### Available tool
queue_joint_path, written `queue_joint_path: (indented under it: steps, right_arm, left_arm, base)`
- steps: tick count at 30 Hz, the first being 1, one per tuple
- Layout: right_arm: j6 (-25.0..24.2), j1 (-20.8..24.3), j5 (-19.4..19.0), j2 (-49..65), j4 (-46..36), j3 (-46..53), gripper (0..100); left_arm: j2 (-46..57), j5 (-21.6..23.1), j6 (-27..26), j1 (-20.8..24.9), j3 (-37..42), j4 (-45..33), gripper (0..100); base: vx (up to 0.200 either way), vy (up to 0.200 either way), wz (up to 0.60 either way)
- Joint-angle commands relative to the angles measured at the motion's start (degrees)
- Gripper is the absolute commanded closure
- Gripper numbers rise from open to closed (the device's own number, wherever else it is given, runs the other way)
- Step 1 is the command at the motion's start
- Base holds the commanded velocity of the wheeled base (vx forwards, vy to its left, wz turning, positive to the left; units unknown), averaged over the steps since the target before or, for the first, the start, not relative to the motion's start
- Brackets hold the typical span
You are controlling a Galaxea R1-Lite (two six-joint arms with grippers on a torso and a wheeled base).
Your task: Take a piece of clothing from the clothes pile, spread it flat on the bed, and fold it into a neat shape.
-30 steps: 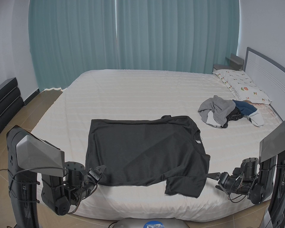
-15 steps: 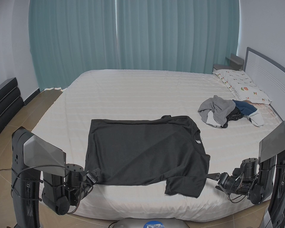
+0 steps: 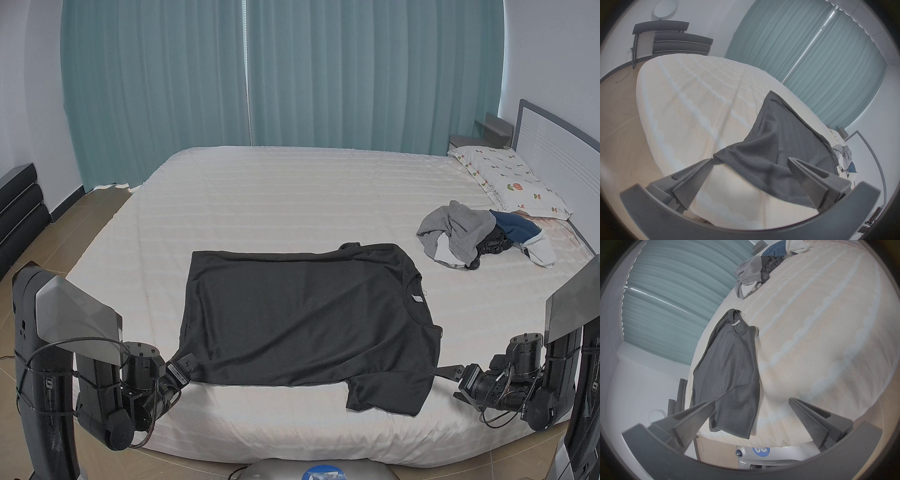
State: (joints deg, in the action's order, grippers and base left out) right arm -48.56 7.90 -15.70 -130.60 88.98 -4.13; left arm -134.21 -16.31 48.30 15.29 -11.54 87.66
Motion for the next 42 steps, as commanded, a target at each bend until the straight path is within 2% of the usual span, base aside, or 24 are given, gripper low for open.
queue_joint_path:
  steps: [1, 8, 9, 15, 18, 19, 24, 26, 28, 32, 33, 42]
  right_arm:
    - [0.04, 0.19, -0.12, -0.36, 0.85, 0.18, 0]
    - [0.30, 1.68, -0.21, -0.62, 0.85, 0.97, 0]
    - [0.39, 2.38, -0.21, -0.71, 0.85, 0.97, 0]
    - [0.57, 3.61, -0.12, -1.85, 0.85, -0.17, 0]
    - [0.39, 4.49, 0.32, -3.79, 0.85, -2.37, 0]
    - [0.48, 4.49, 0.94, -4.40, 0.85, -3.51, 0]
    - [0.74, 4.93, 3.22, -6.16, 0.76, -7.21, 0]
    - [1.27, 5.46, 4.28, -6.51, 0.76, -8.08, 0]
    - [3.56, 5.72, 4.54, -7.21, 0.23, -10.46, 0]
    - [4.87, 5.64, 4.72, -7.74, -0.74, -13.88, 0]
    - [4.87, 5.64, 4.72, -7.74, -1.44, -14.76, 100]
    - [4.52, 4.23, 4.80, -7.65, -3.11, -24.17, 100]
  left_arm:
    - [-2.11, 0.14, -0.05, 0.18, 0.12, 0.05, 0]
    - [-3.17, 1.72, 0.04, 0.18, 0.12, 0.05, 0]
    - [-2.99, 2.86, 0.13, 0.01, 0.29, 0.05, 100]
    - [-2.20, 3.74, 0.66, -0.87, -0.23, 0.14, 100]
    - [-2.02, 6.64, 0.74, -1.14, 0.03, 0.23, 100]
    - [-1.94, 7.96, 0.74, -1.75, 0.21, 0.23, 100]
    - [-2.29, 8.31, 1.01, -2.98, -0.41, 0.23, 100]
    - [-2.46, 9.19, 1.71, -3.16, -0.41, 0.23, 100]
    - [-2.38, 12.36, 2.15, -4.39, 0.03, 0.14, 100]
    - [-2.73, 13.23, 2.15, -5.18, -0.32, 0.23, 100]
    - [-2.73, 13.32, 2.15, -5.27, -0.41, 0.14, 100]
    - [-2.82, 13.32, 2.15, -5.18, -0.50, 0.23, 100]
  base:
    - [0.000, 0.000, 0.00]
    - [0.000, 0.000, 0.00]
    - [0.000, 0.000, 0.00]
    - [0.000, 0.000, 0.00]
    - [0.000, 0.000, 0.00]
    - [0.000, 0.000, 0.00]
    - [0.000, 0.000, 0.00]
    - [0.000, 0.000, 0.00]
    - [0.000, 0.000, 0.00]
    - [0.000, 0.000, 0.00]
    - [0.000, 0.000, 0.00]
    - [0.000, 0.000, 0.00]
